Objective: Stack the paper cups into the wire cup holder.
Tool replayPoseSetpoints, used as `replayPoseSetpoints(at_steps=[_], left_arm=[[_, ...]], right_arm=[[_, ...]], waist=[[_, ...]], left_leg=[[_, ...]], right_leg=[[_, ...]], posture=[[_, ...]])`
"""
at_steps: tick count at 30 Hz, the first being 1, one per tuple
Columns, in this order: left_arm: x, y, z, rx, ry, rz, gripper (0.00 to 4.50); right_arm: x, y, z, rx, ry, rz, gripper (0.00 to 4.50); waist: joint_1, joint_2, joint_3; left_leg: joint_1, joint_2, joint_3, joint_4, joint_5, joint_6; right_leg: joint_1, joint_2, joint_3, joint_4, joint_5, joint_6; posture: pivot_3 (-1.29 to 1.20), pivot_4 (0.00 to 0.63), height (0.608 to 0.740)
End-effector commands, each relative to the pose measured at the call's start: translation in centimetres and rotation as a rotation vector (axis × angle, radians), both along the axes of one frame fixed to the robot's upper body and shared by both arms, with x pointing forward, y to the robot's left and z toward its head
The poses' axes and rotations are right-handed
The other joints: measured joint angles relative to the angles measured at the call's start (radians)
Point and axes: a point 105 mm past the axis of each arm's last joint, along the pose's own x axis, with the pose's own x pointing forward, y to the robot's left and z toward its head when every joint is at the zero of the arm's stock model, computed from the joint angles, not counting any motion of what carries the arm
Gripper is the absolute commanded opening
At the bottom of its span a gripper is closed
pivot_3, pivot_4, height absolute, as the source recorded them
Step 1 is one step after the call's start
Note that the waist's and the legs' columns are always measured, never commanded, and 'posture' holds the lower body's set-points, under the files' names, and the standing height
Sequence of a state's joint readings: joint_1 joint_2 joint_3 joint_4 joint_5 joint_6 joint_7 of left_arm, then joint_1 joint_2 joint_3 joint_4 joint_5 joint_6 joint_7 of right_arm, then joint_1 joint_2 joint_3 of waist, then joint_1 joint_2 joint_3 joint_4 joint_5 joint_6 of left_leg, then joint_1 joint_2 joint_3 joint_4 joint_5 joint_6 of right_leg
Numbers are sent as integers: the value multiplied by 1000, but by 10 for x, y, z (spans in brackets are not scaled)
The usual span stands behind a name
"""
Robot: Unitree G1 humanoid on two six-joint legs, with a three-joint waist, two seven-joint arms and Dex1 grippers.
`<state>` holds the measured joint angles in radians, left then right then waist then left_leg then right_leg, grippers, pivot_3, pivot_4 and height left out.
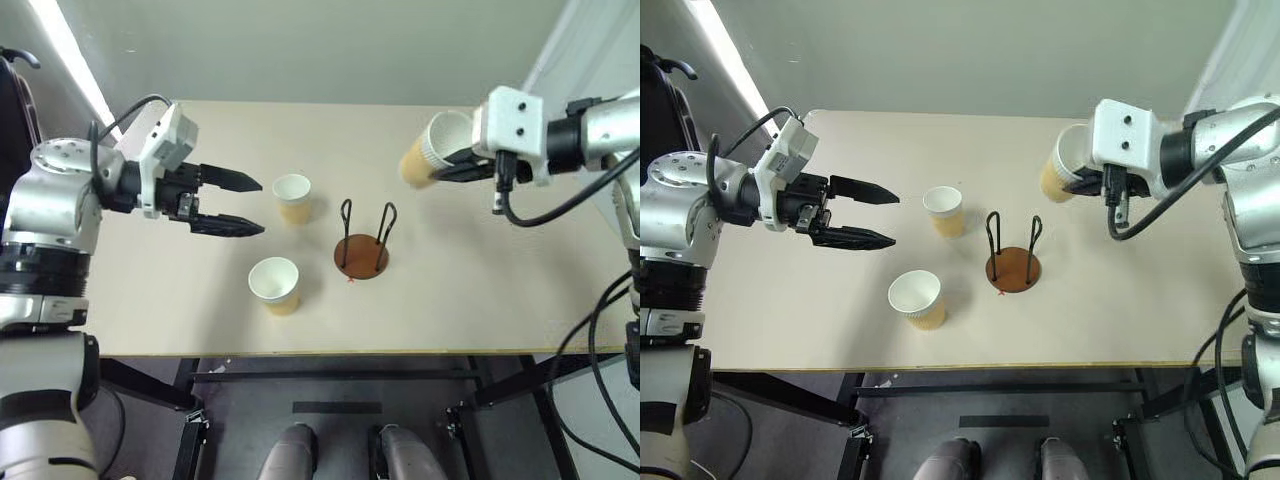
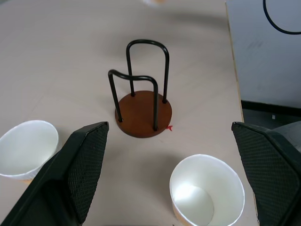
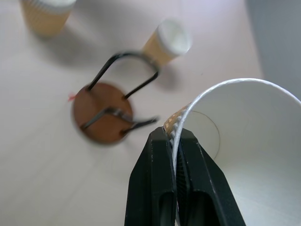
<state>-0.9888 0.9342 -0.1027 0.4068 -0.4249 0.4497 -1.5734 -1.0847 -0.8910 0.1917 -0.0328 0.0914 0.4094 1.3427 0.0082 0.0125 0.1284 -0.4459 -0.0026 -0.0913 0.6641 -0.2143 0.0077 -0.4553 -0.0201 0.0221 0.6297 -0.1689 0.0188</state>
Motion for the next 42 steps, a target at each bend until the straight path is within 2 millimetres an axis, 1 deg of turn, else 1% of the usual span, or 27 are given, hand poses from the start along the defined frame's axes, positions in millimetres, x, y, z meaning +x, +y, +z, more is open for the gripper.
replayPoseSetpoints(at_steps=[1,3,5,7,11,18,23,27,30,34,35,38,39,42], left_arm=[[-6,0,13,11,-45,-44,4500],[-6,0,13,10,-44,-45,4500],[-8,0,13,7,-41,-49,4500],[-11,-1,13,5,-38,-54,4500],[-13,0,14,5,-37,-55,4500],[-17,2,13,3,-34,-48,4500],[-17,2,13,1,-34,-44,4500],[-17,0,14,-1,-35,-47,4500],[-17,-1,13,-1,-33,-50,4500],[-17,-2,14,-4,-33,-56,4500],[-17,-3,14,-4,-34,-57,4500],[-17,-3,14,-6,-34,-54,4500],[-16,-3,14,-6,-37,-50,4500],[-8,-1,11,25,-82,-8,4500]], right_arm=[[-5,22,6,1,-26,80,34],[-6,33,1,0,-11,121,34],[-7,46,-8,-16,13,166,34],[-4,53,-17,-33,33,188,34],[3,54,-27,-69,39,193,34],[12,51,-36,-120,33,190,34],[13,52,-39,-139,33,204,34],[13,57,-39,-134,31,210,34],[13,62,-37,-108,23,213,625],[13,70,-32,-70,9,220,1911],[13,70,-31,-69,7,221,2362],[15,72,-27,-45,-16,209,3294],[16,72,-24,-30,-22,199,3294],[18,71,-8,86,-11,166,3294]], waist=[[0,0,0],[0,0,0],[0,0,0],[0,0,0],[1,0,0],[-1,0,0],[-1,0,0],[-2,0,0],[-2,0,0],[-2,0,0],[-1,0,0],[-1,0,0],[-2,0,0],[-1,0,0]], left_leg=[[-1,0,0,0,0,0],[-2,0,0,1,0,0],[-5,0,0,1,0,0],[-6,0,0,2,0,0],[-7,0,0,2,0,0],[-7,0,0,2,0,0],[-7,0,0,2,0,0],[-7,0,0,2,0,0],[-7,0,0,2,0,0],[-7,0,0,2,0,-1],[-7,0,0,2,0,-1],[-7,0,0,2,0,-1],[-7,0,0,2,0,-1],[-7,0,0,2,0,-1]], right_leg=[[0,0,0,0,0,0],[-2,0,0,0,0,1],[-4,0,0,0,1,1],[-5,0,0,1,1,1],[-5,0,-1,0,1,1],[-5,0,-1,1,1,1],[-6,0,-1,1,1,1],[-6,0,-1,1,1,1],[-6,0,-1,1,1,1],[-6,0,-1,1,1,0],[-6,0,-1,1,1,0],[-6,0,-1,1,1,0],[-6,0,-1,1,1,0],[-6,0,-1,1,1,0]], posture=[[0,150,740],[0,150,740],[0,150,740],[0,150,740],[0,150,740],[0,150,740],[0,150,740],[0,150,740],[0,150,740],[0,150,740],[0,150,740],[0,150,740],[0,150,740],[0,150,740]])
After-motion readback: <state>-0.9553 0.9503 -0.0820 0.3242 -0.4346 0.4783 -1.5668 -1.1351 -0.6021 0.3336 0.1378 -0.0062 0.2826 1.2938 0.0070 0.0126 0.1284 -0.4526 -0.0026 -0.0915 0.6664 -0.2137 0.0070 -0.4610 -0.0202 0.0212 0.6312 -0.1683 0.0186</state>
